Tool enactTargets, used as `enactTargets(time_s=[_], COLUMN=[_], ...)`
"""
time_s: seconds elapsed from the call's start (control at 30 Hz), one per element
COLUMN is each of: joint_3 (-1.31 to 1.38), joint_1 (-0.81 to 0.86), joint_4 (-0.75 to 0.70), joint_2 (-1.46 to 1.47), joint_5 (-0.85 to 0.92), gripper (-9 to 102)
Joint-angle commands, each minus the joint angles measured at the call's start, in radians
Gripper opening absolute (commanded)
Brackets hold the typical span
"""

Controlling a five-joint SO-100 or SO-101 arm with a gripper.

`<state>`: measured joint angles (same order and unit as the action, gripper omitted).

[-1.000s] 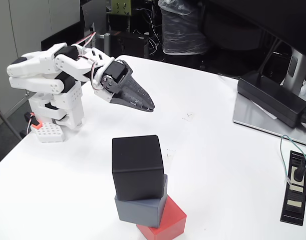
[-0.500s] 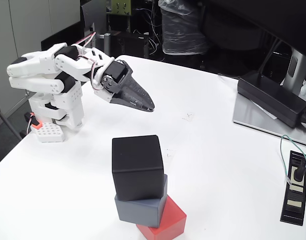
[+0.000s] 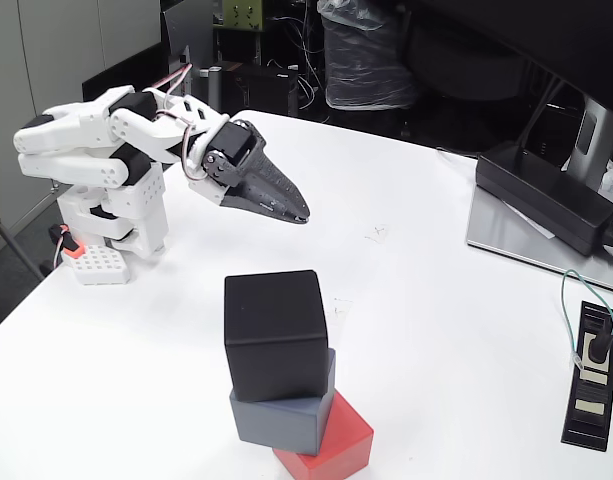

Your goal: Stack the three blocks in an ordered color.

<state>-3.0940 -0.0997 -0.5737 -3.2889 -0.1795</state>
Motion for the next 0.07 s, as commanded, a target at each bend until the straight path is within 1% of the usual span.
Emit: enactTargets(time_s=[0.0, 0.03], joint_3=[0.003, 0.003], joint_1=[0.000, 0.000], joint_4=[0.000, 0.000], joint_2=[0.006, 0.006], joint_5=[-0.002, -0.002], gripper=[0, 0])
